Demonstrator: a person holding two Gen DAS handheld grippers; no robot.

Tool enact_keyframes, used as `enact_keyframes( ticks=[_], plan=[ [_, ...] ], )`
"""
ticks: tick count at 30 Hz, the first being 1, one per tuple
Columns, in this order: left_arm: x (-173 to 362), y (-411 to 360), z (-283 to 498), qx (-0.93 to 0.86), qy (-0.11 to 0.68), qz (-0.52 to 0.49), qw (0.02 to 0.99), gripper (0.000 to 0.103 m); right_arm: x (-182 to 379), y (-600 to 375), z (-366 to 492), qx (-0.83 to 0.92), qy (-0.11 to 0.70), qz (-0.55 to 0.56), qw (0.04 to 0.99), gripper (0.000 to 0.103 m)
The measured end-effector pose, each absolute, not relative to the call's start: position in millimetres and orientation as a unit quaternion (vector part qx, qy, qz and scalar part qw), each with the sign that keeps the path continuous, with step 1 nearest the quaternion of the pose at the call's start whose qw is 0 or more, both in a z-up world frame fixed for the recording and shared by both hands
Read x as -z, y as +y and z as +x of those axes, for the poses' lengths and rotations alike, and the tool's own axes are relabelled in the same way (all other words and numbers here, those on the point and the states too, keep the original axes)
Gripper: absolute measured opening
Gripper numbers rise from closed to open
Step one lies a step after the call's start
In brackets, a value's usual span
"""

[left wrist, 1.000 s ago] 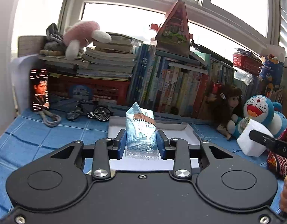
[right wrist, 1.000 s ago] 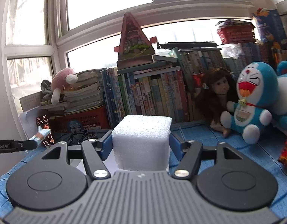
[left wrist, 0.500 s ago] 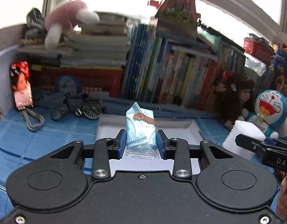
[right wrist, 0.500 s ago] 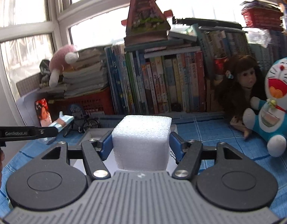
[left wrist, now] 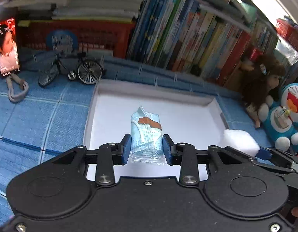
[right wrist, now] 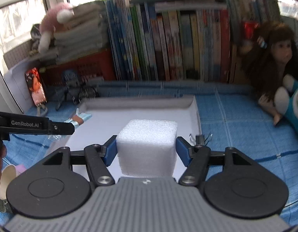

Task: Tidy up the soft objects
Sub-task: 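Lift and carry the mask packet and foam cube toward the white tray with both grippers, then lower the mask packet into the tray and open the left gripper while the right gripper releases the foam cube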

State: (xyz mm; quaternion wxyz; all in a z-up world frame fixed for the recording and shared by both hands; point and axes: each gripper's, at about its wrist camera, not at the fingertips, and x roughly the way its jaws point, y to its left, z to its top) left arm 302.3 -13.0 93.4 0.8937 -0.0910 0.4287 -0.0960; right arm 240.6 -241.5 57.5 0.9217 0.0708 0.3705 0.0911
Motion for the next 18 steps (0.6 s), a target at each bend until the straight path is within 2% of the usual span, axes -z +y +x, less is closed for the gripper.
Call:
enact_keyframes(
  ticks=[18],
  plan=[
    [-59.6,-27.5,329.6,0.097,0.504,-0.087,0.854,0.033,-32.1,-235.4,280.4,-0.079,0.468,0.077,0.877,0.07]
  ],
)
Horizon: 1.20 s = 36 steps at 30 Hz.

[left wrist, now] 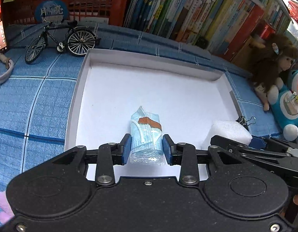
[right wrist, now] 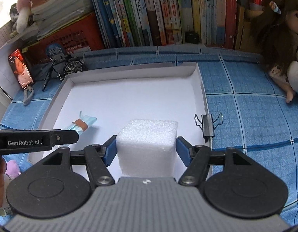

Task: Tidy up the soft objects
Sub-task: 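Lower the mask packet into the tray and open the left gripper while the right gripper releases the foam cube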

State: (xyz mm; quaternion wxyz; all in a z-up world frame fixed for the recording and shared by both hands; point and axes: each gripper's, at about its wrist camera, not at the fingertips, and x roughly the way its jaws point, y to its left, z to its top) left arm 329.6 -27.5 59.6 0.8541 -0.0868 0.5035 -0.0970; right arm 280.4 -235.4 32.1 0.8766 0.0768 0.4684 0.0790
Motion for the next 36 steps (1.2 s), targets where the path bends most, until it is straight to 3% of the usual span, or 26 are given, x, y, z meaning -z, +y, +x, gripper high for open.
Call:
enact_keyframes(
  ticks=[10,12,17,36],
  plan=[
    [-51.2,-31.1,336.1,0.11,0.522,-0.103,0.84,0.033,-28.8,-235.1,294.2,-0.065,0.505,0.094,0.856,0.067],
    [-49.4,-30.7,335.7,0.111,0.521,-0.106,0.84,0.034,-28.4,-235.5,294.2,-0.064,0.504,0.097,0.856,0.071],
    [-51.9,-27.2,333.8,0.111,0.508,-0.111,0.847,0.048,-29.5,-240.3,293.0,-0.065,0.5,0.112,0.856,0.08],
    [-84.0,-12.5,301.8,0.106,0.474,-0.098,0.869,0.06,-56.5,-242.4,262.8,-0.079,0.474,0.103,0.871,0.088]
  ],
)
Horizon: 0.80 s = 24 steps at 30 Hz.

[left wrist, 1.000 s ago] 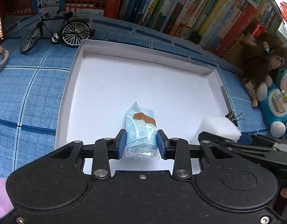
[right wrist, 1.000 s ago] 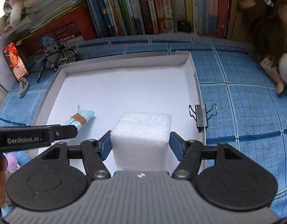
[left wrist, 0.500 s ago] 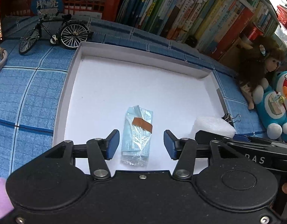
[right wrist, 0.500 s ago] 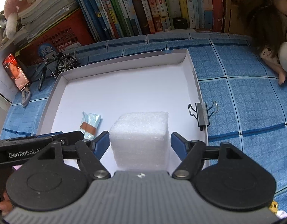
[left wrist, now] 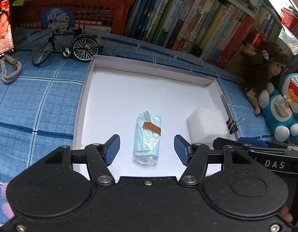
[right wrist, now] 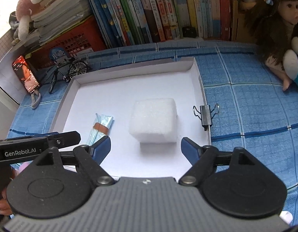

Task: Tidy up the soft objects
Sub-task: 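Lower the mask packet into the tray and open the left gripper while the right gripper releases the foam cube, then move both grippers back from the tray toward the remaining objects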

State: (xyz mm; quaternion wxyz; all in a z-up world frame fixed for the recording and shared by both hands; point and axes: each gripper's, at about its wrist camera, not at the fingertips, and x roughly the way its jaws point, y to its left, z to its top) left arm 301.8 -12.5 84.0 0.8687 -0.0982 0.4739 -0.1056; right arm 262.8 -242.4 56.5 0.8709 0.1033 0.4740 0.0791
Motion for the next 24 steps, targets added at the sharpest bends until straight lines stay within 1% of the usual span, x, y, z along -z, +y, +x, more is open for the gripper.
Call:
enact_keyframes(
  ticks=[12,24],
  plan=[
    [-119.8,-2.5,239.4,0.13,0.422,-0.081,0.893,0.069,-93.5,-241.3,208.5,-0.093,0.414,0.075,0.903,0.092],
    [-133.5,6.6,167.2,0.156,0.359,-0.051,0.919,0.073,-116.2,-246.6,141.2,-0.121,0.34,0.072,0.93,0.097]
  ],
)
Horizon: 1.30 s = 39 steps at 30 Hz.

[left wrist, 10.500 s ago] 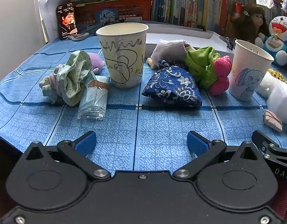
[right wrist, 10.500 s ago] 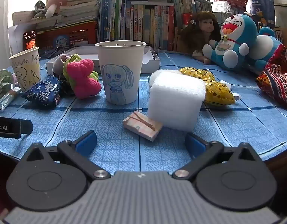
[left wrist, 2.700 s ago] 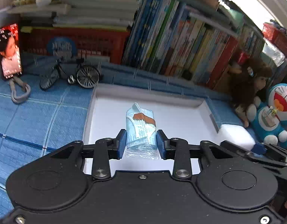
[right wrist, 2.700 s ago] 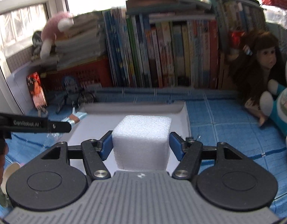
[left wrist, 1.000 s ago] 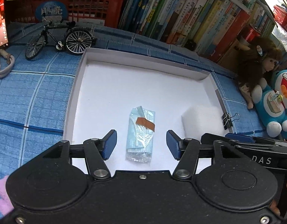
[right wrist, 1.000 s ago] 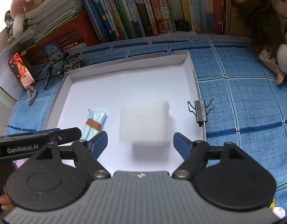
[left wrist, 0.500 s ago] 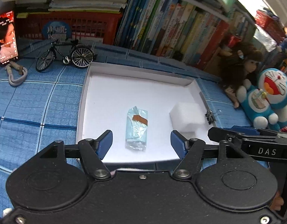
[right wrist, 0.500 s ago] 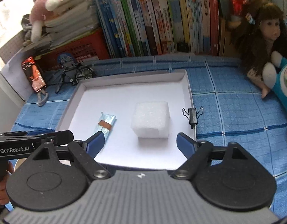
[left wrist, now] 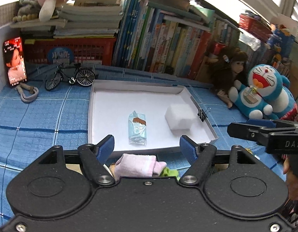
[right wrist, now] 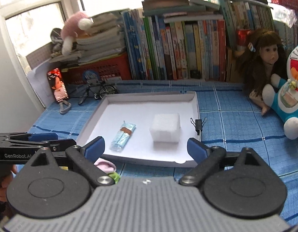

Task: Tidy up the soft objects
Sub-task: 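Move both grippers back from the tray toward the remaining objects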

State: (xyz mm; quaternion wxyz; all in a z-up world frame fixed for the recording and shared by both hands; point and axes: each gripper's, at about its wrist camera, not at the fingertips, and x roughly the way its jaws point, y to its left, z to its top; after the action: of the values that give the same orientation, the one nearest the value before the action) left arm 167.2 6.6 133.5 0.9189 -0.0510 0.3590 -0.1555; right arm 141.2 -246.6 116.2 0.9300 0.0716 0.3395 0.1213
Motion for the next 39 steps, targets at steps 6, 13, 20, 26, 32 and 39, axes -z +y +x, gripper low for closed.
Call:
enact_keyframes(
  ticks=[6,13,20,26,32,39],
  plan=[
    [-131.8,4.1,138.5,0.178,0.338,-0.043,0.923,0.075,-116.4,-242.8,110.1,-0.128,0.306,0.055,0.942,0.101],
    [-128.0,-1.0,109.0,0.2,0.315,-0.031,0.927,0.079,-115.2,-241.4,81.8,-0.13,0.278,0.041,0.951,0.103],
    [-115.0,-3.6,80.7,0.201,0.287,-0.027,0.936,0.081,-100.1,-241.7,56.2,-0.119,0.242,0.033,0.962,0.103],
    [-99.5,-8.4,61.8,0.2,0.27,-0.039,0.941,0.082,-83.0,-239.9,35.7,-0.104,0.207,0.032,0.972,0.103],
    [-93.6,-14.6,46.3,0.193,0.247,-0.028,0.949,0.085,-73.8,-245.3,16.9,-0.094,0.179,0.037,0.979,0.103],
    [-82.9,-20.7,27.7,0.188,0.236,-0.026,0.953,0.086,-60.1,-250.1,-6.1,-0.079,0.156,0.044,0.984,0.103]
  ],
)
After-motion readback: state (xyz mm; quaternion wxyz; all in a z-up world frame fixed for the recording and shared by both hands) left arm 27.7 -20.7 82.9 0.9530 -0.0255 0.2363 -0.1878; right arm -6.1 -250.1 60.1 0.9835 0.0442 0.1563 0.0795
